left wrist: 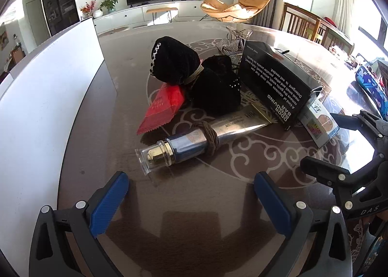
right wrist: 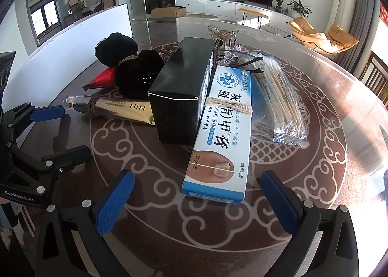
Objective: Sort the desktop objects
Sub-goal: 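Lower the left tool toward the silver tube with brown cord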
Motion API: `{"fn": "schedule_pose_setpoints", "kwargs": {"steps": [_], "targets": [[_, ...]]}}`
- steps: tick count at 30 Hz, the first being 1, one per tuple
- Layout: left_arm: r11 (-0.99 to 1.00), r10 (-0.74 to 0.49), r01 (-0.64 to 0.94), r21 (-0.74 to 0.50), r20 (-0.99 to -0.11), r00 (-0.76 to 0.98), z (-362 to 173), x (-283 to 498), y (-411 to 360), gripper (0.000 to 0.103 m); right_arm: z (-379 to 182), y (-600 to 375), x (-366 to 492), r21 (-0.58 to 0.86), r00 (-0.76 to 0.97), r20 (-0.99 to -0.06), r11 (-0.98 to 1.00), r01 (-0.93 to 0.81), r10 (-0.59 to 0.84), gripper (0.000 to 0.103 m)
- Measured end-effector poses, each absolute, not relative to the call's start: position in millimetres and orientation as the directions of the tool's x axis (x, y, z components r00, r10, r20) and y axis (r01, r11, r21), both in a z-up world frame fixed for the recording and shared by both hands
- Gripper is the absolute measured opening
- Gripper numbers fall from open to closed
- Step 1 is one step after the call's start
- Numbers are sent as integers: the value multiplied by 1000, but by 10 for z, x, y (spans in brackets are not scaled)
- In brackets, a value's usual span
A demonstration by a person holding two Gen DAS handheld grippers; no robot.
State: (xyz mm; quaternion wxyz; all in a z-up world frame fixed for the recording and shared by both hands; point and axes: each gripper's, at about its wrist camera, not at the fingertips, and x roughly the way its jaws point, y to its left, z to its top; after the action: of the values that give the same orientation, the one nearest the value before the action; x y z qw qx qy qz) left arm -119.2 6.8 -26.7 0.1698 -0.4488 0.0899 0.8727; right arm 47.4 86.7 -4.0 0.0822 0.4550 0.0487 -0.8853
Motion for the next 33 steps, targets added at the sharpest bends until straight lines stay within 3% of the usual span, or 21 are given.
{"fn": "schedule_pose_setpoints", "kwargs": {"steps": [33], "targets": [[-914,234,-406,3,-814,-532,-259,-1287,112,103,-47,877,472,-11,-573,-813,-981,192,-102,103]]}}
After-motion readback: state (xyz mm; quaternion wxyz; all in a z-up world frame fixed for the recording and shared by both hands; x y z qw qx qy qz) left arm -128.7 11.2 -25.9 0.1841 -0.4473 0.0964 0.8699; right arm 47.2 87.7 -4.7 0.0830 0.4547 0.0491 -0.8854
